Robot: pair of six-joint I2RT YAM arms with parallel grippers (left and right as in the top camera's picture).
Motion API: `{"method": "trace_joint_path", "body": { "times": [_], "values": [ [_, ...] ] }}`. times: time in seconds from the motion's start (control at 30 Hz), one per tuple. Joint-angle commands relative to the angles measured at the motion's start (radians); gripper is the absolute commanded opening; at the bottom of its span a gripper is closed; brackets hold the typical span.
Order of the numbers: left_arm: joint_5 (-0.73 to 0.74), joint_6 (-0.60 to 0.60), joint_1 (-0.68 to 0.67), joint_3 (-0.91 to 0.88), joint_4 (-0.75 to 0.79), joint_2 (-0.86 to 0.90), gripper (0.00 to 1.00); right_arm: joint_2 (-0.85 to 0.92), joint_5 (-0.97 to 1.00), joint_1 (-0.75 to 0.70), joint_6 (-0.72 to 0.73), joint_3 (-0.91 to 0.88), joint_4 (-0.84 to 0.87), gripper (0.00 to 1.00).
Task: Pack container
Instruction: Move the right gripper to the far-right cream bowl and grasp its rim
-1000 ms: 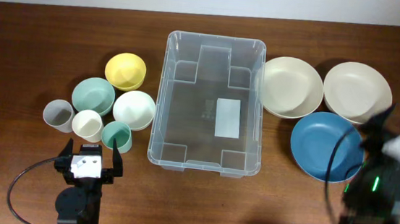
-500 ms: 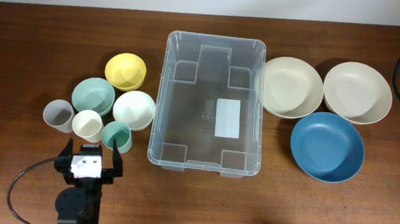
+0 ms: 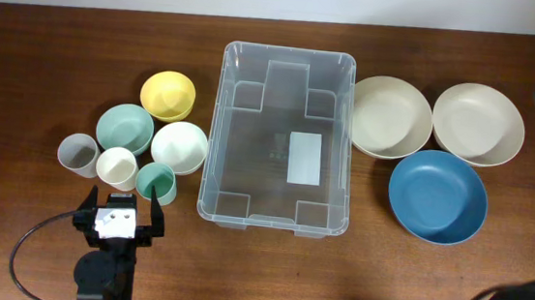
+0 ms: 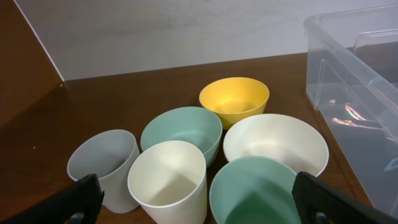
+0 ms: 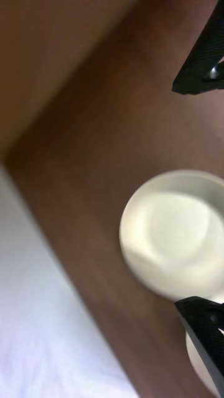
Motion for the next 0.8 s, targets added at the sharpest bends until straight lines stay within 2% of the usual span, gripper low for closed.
{"method": "trace_joint_path", "body": {
  "times": [0.0, 0.43, 0.77],
  "values": [
    [0.011, 0.013, -0.001, -0.008, 0.002, -0.004, 0.99, 0.083, -0.01, -0.04, 0.033, 0.016, -0.016, 1.0],
    [0.011, 0.013, -0.001, -0.008, 0.002, -0.004, 0.99, 0.337, -0.069, -0.044, -0.137, 0.016, -0.018, 0.98],
    [0.011, 0.013, -0.001, -0.008, 0.002, -0.004, 0.99, 0.431, -0.151, -0.044, -0.14, 0.016, 0.001, 0.96]
  ]
}}
